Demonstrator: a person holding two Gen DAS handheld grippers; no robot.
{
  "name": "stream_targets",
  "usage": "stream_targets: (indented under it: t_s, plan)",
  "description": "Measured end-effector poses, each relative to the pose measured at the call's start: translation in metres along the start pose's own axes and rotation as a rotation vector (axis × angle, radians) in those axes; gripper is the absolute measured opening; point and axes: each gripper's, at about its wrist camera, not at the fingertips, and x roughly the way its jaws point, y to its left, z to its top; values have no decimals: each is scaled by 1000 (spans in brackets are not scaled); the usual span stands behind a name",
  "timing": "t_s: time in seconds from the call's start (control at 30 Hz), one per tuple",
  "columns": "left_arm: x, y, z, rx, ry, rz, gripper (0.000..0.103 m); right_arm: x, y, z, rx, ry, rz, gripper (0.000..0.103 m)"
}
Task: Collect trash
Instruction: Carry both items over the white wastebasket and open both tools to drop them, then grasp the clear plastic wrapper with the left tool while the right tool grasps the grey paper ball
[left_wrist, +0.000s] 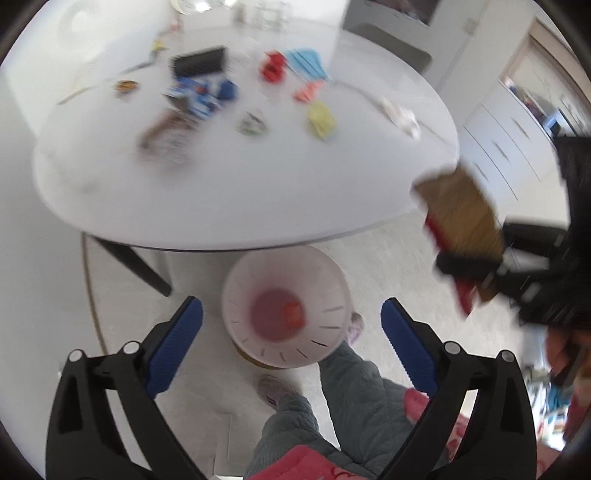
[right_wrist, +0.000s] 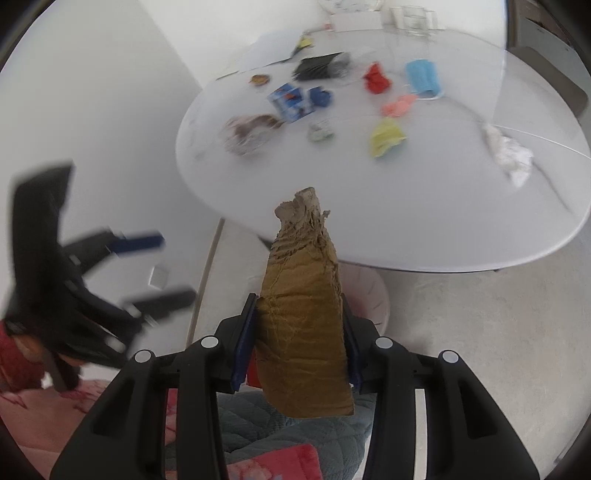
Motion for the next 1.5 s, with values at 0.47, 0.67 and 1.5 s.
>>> stream_targets:
  t_s: [0.47, 0.67, 1.5]
  plan:
    - [-59, 44, -7, -178, -92, 81, 95, -34, 24, 12, -5, -156, -253, 101]
    - [-63, 43, 3, -163, -111, 109, 95, -65, 5, 20, 93, -232, -298, 101]
    - [29, 86, 119, -482, -137, 213, 95, -17, -68, 130, 21, -127, -195, 101]
